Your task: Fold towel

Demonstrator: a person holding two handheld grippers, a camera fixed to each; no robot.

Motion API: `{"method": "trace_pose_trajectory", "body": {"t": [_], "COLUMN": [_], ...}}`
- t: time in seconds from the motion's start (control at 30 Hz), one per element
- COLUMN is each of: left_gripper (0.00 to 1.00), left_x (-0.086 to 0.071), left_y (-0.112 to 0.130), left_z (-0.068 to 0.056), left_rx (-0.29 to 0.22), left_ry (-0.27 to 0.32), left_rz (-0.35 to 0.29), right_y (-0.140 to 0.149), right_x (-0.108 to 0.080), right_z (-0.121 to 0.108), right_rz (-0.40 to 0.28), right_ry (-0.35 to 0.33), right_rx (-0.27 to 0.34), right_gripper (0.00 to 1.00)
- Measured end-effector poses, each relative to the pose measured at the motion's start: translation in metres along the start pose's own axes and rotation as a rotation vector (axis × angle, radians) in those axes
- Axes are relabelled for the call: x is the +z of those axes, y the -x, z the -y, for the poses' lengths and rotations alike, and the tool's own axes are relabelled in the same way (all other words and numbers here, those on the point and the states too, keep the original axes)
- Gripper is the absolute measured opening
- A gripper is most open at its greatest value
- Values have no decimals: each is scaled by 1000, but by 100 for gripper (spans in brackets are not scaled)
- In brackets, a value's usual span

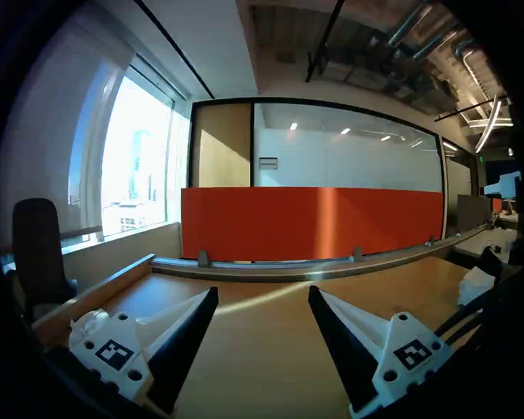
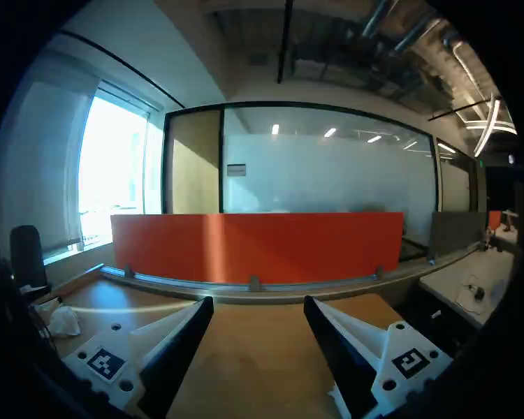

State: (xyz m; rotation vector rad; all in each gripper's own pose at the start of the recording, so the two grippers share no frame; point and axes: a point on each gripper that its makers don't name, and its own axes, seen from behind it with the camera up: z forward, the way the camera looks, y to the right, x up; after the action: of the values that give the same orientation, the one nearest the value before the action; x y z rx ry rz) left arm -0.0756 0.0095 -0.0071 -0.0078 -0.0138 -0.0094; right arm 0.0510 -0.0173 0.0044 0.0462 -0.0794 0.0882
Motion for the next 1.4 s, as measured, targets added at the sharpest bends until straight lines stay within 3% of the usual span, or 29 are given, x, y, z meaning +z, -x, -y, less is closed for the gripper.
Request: {"method": "trace_pose_trajectory", "body": {"t": [0.2, 0.77, 1.4], "left_gripper": [96, 96, 96], "left_x": [-3, -3, -8], "left_y": [30, 95, 114], "left_z": [10, 18, 24], "left_rx": [13, 1, 0], "left_ry": [-6, -19, -31], "left_rz": [-9, -21, -23], "right_y": [19, 68, 83], "right_x": [3, 14, 15], "right_z": [10, 26, 28], "right_rz": [1, 4, 9], "right_ry": [-7, -29, -31], "right_rx": [1, -37, -51], "right_gripper": [100, 100, 100]}}
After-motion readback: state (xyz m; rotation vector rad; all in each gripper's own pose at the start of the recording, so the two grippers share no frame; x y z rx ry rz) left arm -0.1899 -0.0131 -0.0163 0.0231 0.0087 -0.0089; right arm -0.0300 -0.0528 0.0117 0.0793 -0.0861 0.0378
